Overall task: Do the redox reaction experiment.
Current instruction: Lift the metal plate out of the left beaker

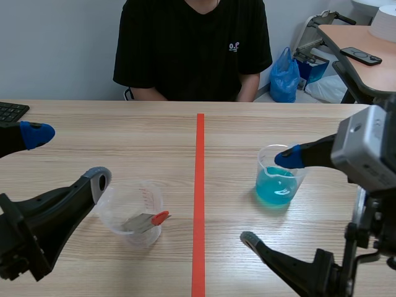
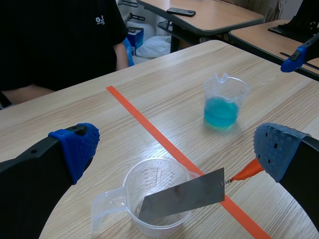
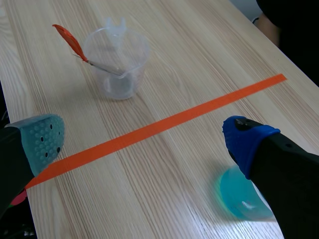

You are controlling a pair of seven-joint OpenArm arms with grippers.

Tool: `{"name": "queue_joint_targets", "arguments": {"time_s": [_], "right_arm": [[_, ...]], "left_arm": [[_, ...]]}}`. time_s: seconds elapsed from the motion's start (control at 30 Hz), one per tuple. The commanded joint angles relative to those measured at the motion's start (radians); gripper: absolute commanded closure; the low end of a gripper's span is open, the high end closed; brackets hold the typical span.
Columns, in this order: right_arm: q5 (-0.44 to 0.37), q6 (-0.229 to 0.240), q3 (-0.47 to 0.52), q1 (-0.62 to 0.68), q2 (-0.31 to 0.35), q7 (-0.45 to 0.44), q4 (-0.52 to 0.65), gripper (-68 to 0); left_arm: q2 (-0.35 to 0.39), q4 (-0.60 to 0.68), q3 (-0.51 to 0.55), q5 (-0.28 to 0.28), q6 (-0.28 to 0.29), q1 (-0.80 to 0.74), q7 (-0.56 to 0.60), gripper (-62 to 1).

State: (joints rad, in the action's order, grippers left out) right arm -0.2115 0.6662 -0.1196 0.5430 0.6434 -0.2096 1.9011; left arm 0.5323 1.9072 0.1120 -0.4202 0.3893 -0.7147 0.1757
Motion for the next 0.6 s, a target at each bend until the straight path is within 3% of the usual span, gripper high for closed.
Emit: {"name": "queue_joint_targets", "arguments": {"time_s": [0.0,0.1,0.27,0.3,0.37,0.43,0.57], "right_arm": [[0.007,-0.006,-0.026,-0.036,0.016,-0.026,-0.001,-67.9],[0.049,-0.006,-0.112,-0.104,0.016,-0.026,-0.015,-67.9],[0.071,-0.006,-0.227,-0.199,0.016,-0.037,-0.060,-67.9],[0.071,-0.007,-0.246,-0.216,0.016,-0.047,-0.068,-67.9],[0.071,-0.007,-0.279,-0.248,0.016,-0.069,-0.083,-67.9],[0.071,-0.007,-0.311,-0.280,0.016,-0.083,-0.094,-67.9],[0.105,-0.007,-0.370,-0.332,0.016,-0.109,-0.114,-67.9]], "left_arm": [[-0.002,0.019,0.011,-0.006,0.002,-0.003,0.013,-62.3],[-0.002,0.018,0.013,0.010,-0.032,-0.013,-0.005,-62.3],[-0.003,0.010,0.037,0.139,-0.078,-0.099,0.024,-62.3],[-0.003,0.002,0.045,0.150,-0.095,-0.118,0.046,-59.8],[-0.003,-0.018,0.070,0.159,-0.114,-0.148,0.089,-43.2],[-0.003,-0.034,0.098,0.184,-0.114,-0.176,0.115,-31.3],[-0.003,-0.061,0.125,0.274,-0.114,-0.232,0.115,-29.5]]}}
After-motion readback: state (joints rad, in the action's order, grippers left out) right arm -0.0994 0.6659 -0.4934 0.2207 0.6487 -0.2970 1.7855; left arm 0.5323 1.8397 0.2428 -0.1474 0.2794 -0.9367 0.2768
